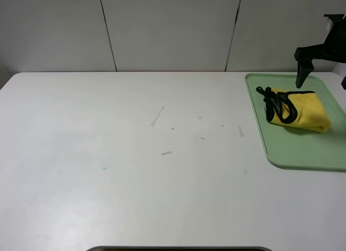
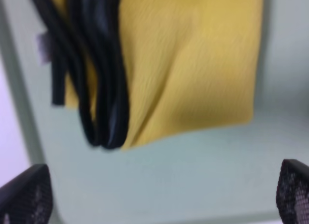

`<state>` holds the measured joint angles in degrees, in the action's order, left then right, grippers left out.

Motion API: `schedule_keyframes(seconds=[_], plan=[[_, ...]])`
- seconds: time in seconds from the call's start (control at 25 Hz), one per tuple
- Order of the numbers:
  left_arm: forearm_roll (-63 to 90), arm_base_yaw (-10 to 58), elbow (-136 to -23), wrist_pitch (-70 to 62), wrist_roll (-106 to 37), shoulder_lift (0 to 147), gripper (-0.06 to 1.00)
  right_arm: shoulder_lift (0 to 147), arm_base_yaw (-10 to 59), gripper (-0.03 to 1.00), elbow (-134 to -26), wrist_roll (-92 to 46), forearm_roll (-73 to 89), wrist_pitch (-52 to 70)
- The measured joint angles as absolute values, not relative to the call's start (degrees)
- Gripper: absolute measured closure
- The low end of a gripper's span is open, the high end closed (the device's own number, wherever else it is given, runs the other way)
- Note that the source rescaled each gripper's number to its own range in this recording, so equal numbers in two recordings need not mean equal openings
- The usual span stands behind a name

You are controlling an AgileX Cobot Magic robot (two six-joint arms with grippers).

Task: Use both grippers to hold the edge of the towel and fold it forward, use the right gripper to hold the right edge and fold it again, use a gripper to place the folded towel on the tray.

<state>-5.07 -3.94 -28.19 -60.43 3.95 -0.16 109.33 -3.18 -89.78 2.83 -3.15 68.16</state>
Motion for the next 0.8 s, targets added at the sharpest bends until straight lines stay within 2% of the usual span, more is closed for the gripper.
schedule_keyframes(seconds=[0.32, 0.8], plan=[[-5.07, -3.94, -28.19, -60.43, 3.95, -0.16, -0.06, 103.19, -3.18, -0.03, -87.54, 1.97, 0.00, 69.28], [-5.07, -3.94, -28.19, -60.43, 3.95, -0.16, -0.06, 86.16, -3.18, -0.03, -71.62, 1.75, 0.83, 69.32]])
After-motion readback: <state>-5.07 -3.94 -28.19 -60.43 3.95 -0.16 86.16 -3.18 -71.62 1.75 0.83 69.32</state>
